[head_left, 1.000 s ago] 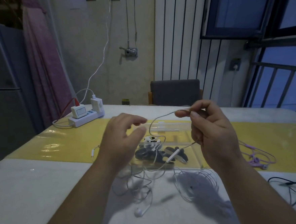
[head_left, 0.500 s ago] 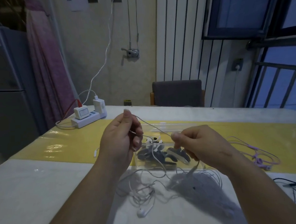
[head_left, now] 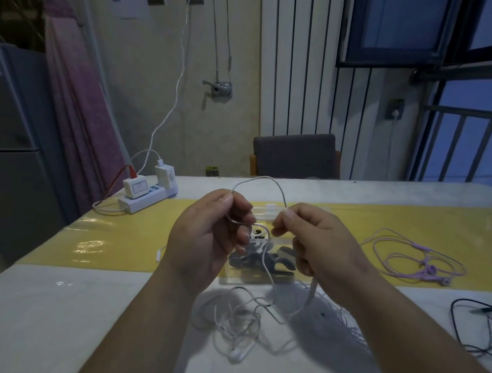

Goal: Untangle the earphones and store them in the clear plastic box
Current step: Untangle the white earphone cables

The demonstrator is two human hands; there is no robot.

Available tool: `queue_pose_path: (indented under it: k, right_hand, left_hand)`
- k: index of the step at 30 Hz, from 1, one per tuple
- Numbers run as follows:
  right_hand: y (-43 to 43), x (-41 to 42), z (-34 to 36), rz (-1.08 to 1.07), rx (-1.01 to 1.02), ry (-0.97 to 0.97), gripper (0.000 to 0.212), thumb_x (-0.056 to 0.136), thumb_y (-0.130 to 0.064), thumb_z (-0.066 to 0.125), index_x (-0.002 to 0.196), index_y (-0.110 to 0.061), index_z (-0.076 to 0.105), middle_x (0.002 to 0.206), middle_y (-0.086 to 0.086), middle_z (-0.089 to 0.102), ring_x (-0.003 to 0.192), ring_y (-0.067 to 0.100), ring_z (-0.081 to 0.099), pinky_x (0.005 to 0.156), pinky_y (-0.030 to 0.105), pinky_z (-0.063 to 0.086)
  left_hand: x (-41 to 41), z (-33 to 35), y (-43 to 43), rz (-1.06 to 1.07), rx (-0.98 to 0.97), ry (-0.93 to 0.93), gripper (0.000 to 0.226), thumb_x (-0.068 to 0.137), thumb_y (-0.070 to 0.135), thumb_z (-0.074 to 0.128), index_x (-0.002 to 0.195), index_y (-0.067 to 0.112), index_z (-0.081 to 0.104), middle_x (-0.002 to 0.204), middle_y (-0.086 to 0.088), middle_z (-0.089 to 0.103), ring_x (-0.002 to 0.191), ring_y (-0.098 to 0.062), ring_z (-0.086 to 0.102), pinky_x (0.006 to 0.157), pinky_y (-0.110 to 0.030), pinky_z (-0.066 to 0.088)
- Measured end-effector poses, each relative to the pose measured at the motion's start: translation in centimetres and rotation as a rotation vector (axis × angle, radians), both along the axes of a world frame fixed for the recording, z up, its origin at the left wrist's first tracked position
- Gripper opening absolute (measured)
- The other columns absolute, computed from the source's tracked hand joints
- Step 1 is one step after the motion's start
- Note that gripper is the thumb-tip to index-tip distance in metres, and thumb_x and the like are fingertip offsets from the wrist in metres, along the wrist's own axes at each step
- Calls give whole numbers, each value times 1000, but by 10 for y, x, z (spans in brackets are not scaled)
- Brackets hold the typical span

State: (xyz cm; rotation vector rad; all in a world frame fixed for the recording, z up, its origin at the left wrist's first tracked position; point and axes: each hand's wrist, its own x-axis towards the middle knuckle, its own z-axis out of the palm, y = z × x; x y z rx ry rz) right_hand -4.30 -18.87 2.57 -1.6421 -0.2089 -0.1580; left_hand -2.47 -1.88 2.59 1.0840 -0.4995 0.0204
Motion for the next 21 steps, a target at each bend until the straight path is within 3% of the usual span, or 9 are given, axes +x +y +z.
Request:
queue_pose_path:
  k: [2, 7, 11, 16, 19, 21]
  right_hand:
    - [5, -2, -2, 13, 6, 44, 31, 100, -22, 47, 75, -20, 65, 89, 16, 70, 40, 4, 38, 40, 21, 29]
    - [5, -5, -3, 211, 135, 248, 32, 102, -28, 43, 98, -6, 65, 69, 8, 69, 42, 11, 27, 39, 17, 21]
    - [-3, -5, 0, 300, 67, 229, 26, 84, -32, 63, 74, -9, 68, 52, 1, 48, 43, 10, 34, 43, 21, 27]
    - [-10, -8, 6, 455, 67, 166, 23, 80, -19, 68, 63, -6, 60, 46, -3, 48, 53, 21, 38, 56, 25, 38]
    - [-16, -5, 5, 506, 89, 186, 23, 76, -16, 60, 60, -2, 53, 45, 6, 43, 66, 32, 48, 67, 32, 52]
    - [-24, -6, 7, 569, 76, 239, 22, 77, -14, 55, 60, -1, 50, 44, 10, 41, 63, 32, 55, 71, 37, 54]
  left_hand:
    - [1, -2, -1, 0, 9, -10, 26, 87, 19, 45, 75, 6, 64, 68, -14, 58, 50, -19, 51, 44, -24, 41]
    - [4, -4, -2, 70, 46, -48, 26, 87, 19, 45, 76, 6, 65, 69, -13, 59, 53, -20, 52, 46, -26, 41]
    - [9, -5, -2, 329, 28, -7, 30, 93, 20, 45, 71, 15, 65, 54, -1, 46, 48, -13, 34, 41, -22, 24]
    - [14, -5, 0, 630, -83, 92, 31, 101, 15, 37, 79, 16, 59, 48, 6, 34, 47, -12, 25, 44, -27, 16]
    - [13, -4, -1, 748, -96, 127, 28, 100, 15, 37, 82, 17, 58, 49, 8, 32, 47, -11, 24, 46, -29, 14]
    - [16, -2, 4, 841, -154, 187, 25, 97, 15, 39, 82, 17, 59, 48, 9, 30, 46, -11, 23, 45, -27, 15]
